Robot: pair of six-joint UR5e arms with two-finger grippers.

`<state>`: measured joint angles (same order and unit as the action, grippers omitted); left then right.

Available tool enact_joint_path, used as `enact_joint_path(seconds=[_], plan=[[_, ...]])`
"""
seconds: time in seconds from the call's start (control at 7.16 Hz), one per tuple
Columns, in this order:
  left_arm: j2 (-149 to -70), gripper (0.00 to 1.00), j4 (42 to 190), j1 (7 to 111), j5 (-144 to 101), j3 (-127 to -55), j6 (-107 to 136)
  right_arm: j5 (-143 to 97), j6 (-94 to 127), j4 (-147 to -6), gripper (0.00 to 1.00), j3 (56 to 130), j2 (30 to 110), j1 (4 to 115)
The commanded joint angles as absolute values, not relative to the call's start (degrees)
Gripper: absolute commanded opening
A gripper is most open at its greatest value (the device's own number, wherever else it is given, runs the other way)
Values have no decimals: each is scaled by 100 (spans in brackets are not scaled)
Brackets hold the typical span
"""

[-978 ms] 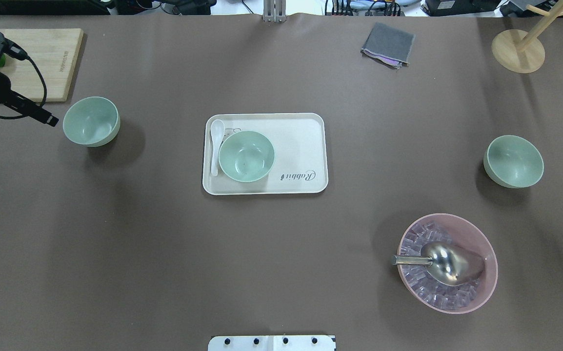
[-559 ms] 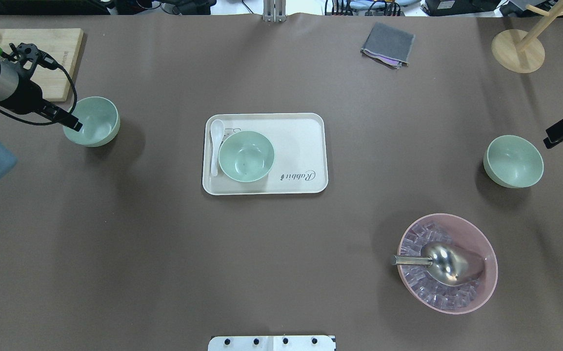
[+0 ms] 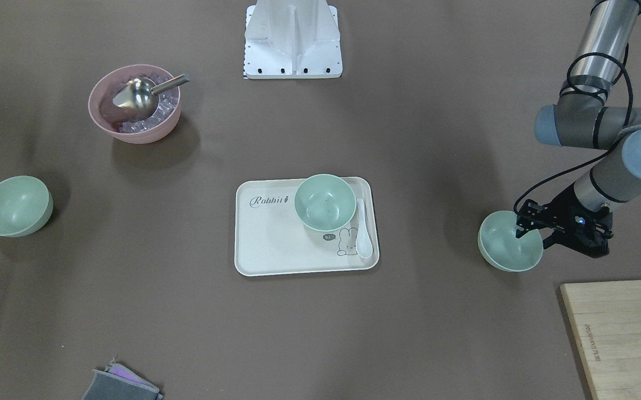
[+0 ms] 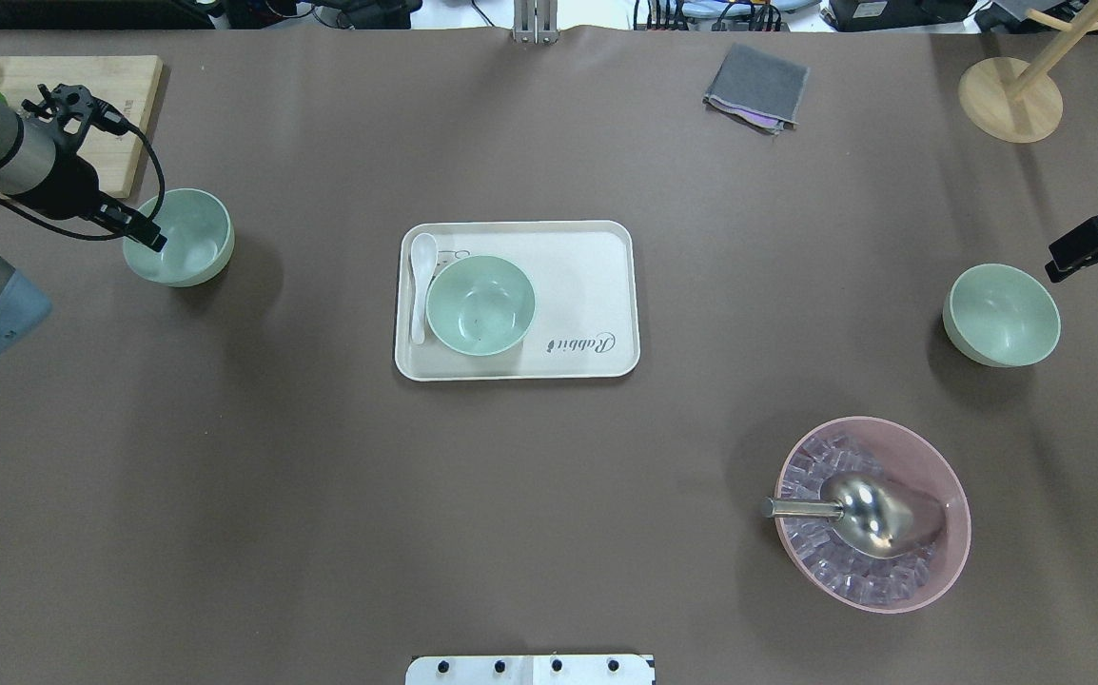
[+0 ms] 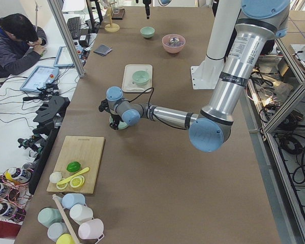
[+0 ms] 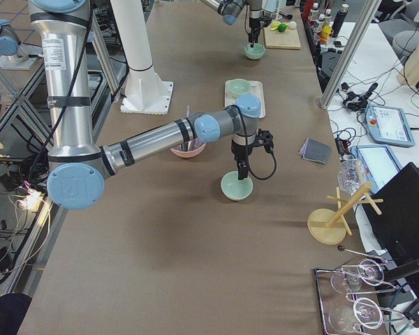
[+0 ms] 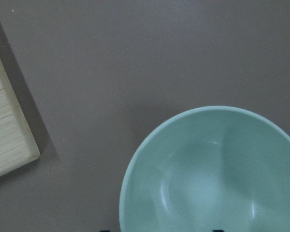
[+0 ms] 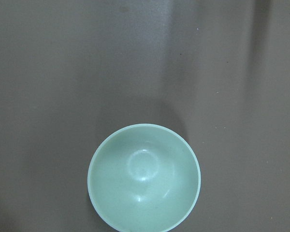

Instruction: Stack green bowls together

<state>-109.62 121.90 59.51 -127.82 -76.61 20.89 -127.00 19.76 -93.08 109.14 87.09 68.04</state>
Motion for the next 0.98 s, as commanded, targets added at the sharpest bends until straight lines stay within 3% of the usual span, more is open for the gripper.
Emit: enact_joint_path(seconds=[0.0, 0.56, 0.84], plan=[[-10995, 33, 12182, 5950, -12631, -7567, 2074, -12700, 1978, -9308, 100, 10916, 8692, 6803], [-11030, 29, 12182, 5950, -12454, -7523, 2074, -12700, 1969, -9308, 100, 10925, 8657, 6803], [-11039, 0, 12199, 5950, -12472, -7576, 2083, -12700, 1969, -9308, 100, 10916, 8649, 6803]])
